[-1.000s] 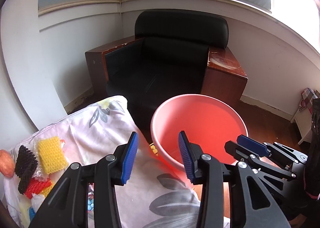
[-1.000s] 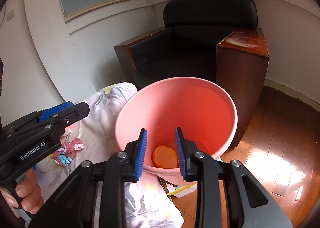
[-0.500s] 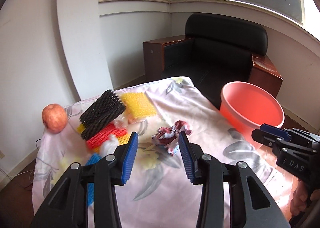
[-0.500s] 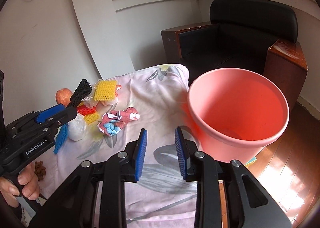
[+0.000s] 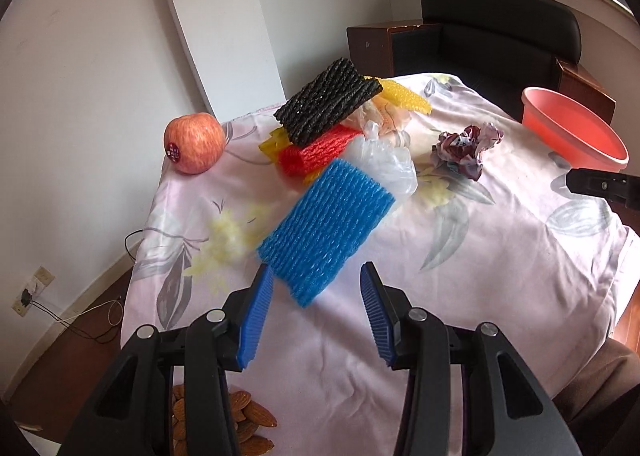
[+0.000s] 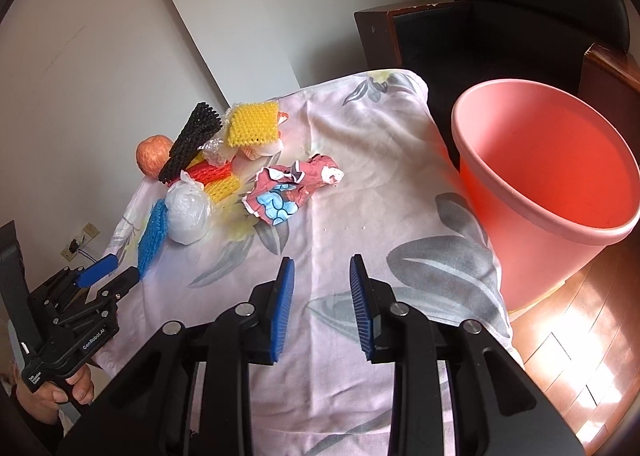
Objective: Collect trash
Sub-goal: 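Grasp the blue foam net with the left tool while the right tool approaches the wrapper, then close the right tool on the remaining crumpled wrapper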
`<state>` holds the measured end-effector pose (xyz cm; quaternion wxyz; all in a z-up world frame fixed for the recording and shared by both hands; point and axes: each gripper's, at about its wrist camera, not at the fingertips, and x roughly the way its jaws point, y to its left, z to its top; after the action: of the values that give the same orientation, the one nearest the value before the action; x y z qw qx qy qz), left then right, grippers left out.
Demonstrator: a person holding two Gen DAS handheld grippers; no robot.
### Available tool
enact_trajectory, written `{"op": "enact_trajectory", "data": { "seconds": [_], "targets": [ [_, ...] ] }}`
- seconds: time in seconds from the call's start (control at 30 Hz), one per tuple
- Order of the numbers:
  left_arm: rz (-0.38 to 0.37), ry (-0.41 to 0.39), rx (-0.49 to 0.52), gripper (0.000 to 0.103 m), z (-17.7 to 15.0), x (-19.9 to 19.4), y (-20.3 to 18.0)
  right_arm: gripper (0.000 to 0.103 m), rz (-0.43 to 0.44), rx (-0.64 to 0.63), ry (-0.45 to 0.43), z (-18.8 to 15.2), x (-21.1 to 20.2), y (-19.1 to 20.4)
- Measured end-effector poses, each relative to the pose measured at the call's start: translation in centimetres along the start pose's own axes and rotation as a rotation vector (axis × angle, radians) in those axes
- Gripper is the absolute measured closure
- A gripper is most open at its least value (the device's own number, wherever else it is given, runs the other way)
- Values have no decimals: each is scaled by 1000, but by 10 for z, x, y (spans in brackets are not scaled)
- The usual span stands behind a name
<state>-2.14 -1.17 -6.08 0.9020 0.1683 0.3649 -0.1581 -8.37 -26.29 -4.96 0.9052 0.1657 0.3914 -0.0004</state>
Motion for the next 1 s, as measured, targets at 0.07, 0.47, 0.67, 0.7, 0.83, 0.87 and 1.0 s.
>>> {"op": "enact_trajectory", "data": {
  "seconds": [0.07, 0.47, 0.67, 0.7, 0.83, 0.87, 1.0],
  "targets": [
    [14, -5, 18, 58, 0, 4, -2, 74, 2, -14, 3, -1, 2, 4],
    [26, -1, 90, 96, 10, 23, -14, 74, 14, -7, 20, 2, 12, 3],
    [-16, -13, -11, 100, 13, 13, 7, 74, 44, 6, 28, 8, 18, 6],
    [-26, -17, -31, 100, 15, 10, 11, 74, 52, 10, 28, 10, 19, 7],
    [-95, -37, -125, 100, 22, -5, 26, 74, 87, 29, 28, 23, 24, 12],
    [-112, -43, -144, 100, 23, -8, 29, 74, 91, 33, 27, 27, 25, 13],
    [-155, -60, -175, 100, 27, -17, 31, 74, 101, 45, 15, 45, 30, 19]
  ]
}}
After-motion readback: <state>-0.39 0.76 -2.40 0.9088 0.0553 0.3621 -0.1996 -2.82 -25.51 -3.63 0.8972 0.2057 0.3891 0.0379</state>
